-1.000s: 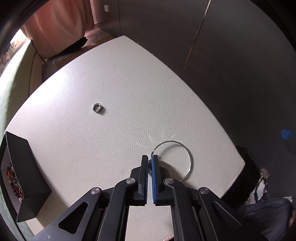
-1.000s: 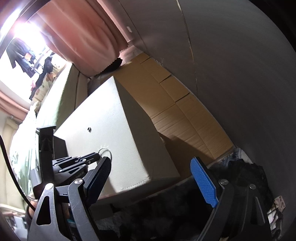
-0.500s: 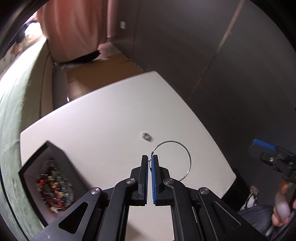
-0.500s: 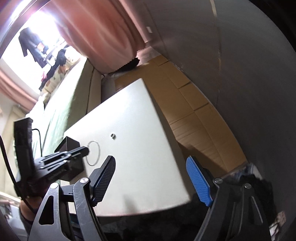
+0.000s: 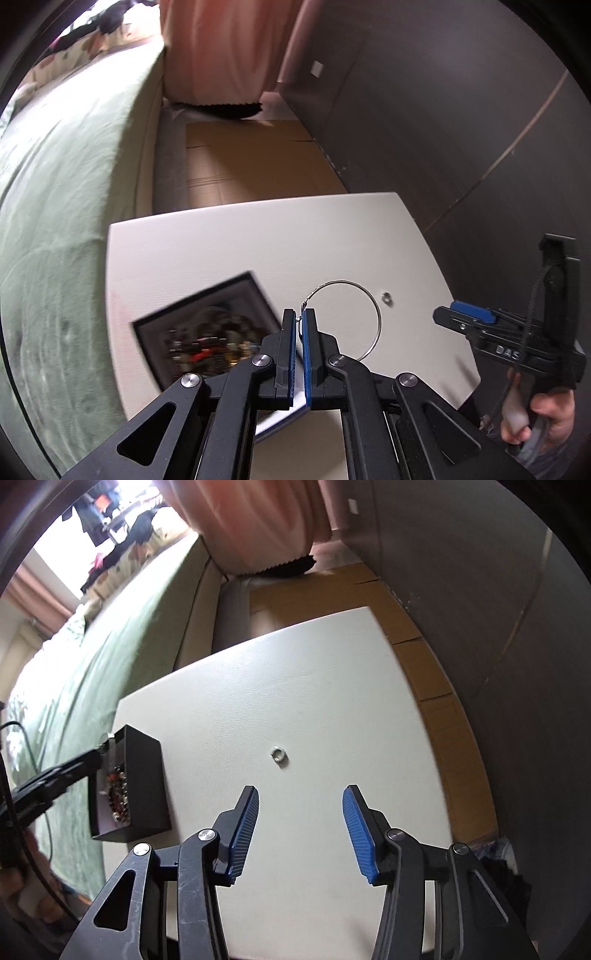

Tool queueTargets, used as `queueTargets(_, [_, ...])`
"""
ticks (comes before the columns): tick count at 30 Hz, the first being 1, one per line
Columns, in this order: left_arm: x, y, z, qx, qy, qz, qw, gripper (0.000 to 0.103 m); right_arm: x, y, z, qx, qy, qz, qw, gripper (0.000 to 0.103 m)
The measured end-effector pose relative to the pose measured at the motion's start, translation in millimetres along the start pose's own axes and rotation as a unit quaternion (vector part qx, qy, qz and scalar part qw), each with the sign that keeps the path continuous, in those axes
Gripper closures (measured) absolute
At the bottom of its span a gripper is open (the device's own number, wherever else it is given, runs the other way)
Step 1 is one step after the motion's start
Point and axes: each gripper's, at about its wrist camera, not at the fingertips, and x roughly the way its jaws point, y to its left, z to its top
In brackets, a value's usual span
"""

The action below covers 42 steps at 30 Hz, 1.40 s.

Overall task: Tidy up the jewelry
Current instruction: 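Carry the silver hoop into the black box with the left tool and release, then grasp the small silver ring with the right tool and drop it into the box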

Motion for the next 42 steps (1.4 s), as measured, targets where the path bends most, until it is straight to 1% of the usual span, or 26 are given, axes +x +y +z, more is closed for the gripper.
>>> queueTargets(4, [-2.7, 18.9, 0.4, -0.014, 0.000, 0.007, 0.9999, 0.100, 13.7, 16.6, 9.3, -0.011, 0.010, -0.012, 1.000, 0.055])
queueTargets(7, [-3.1, 31.0, -1.8, -0.022, 0.003, 0.012, 0.9997, 0.100, 24.0, 27.8, 15.7, -0.022, 0.018, -0.024, 0.999, 0.060])
queueTargets(10, [-4.4, 42.5, -3.4, -0.027, 0.007, 0.015, 0.9995, 0.100, 36.4, 33.9, 20.9, -0.032, 0.027, -0.038, 0.998, 0.062])
queueTargets(13, [-3.8, 46.4, -5.3, -0.028, 0.011, 0.017, 0.9994, 0.100, 47.2, 39.2, 23.1, -0.044, 0.036, -0.056, 0.997, 0.066])
queueTargets(16, [-4.2, 49.6, -8.4, -0.031, 0.015, 0.019, 0.9992, 0.100, 56.0, 44.1, 25.3, -0.052, 0.044, -0.064, 0.996, 0.068])
queueTargets(18, [-3.2, 49.9, -8.7, -0.031, 0.017, 0.020, 0.9992, 0.100, 59.7, 47.1, 26.7, -0.058, 0.046, -0.072, 0.995, 0.071])
queueTargets(20, [-2.8, 50.1, -8.6, -0.030, 0.018, 0.020, 0.9992, 0.100, 65.3, 48.7, 26.1, -0.062, 0.056, -0.080, 0.993, 0.080])
queueTargets(21, [-2.5, 49.9, -8.6, -0.030, 0.019, 0.020, 0.9992, 0.100, 68.6, 48.7, 24.3, -0.063, 0.062, -0.085, 0.992, 0.081])
queueTargets(23, [-2.8, 49.2, -9.0, -0.030, 0.020, 0.020, 0.9992, 0.100, 69.1, 49.6, 21.8, -0.071, 0.057, -0.098, 0.991, 0.088])
queueTargets(24, [-2.9, 49.0, -9.3, -0.029, 0.020, 0.020, 0.9992, 0.100, 68.7, 48.2, 20.7, -0.070, 0.055, -0.099, 0.991, 0.088])
queueTargets(28, [-5.0, 45.2, -8.5, -0.024, 0.017, 0.009, 0.9995, 0.100, 63.7, 42.4, 17.3, -0.061, 0.050, -0.090, 0.993, 0.089])
queueTargets(30, [-7.2, 44.7, -8.8, -0.024, 0.018, 0.006, 0.9995, 0.099, 53.9, 43.1, 17.5, -0.055, 0.041, -0.077, 0.995, 0.089])
queueTargets(34, [-12.2, 47.4, -10.2, -0.033, 0.020, 0.005, 0.9993, 0.099, 31.1, 54.6, 17.0, -0.055, 0.019, -0.040, 0.998, 0.089])
queueTargets(39, [-25.5, 52.3, -10.2, -0.039, 0.009, 0.017, 0.9991, 0.097, 10.4, 83.4, 8.6, -0.076, -0.007, 0.011, 0.997, 0.089])
queueTargets(41, [-29.8, 55.6, -10.3, -0.042, 0.009, 0.022, 0.9988, 0.085, 5.5, 95.8, 7.0, -0.084, -0.015, 0.031, 0.996, 0.089])
queueTargets(42, [-34.0, 57.7, -10.6, -0.045, 0.005, 0.025, 0.9987, 0.070, 3.7, 101.9, 8.9, -0.088, -0.018, 0.041, 0.995, 0.089])
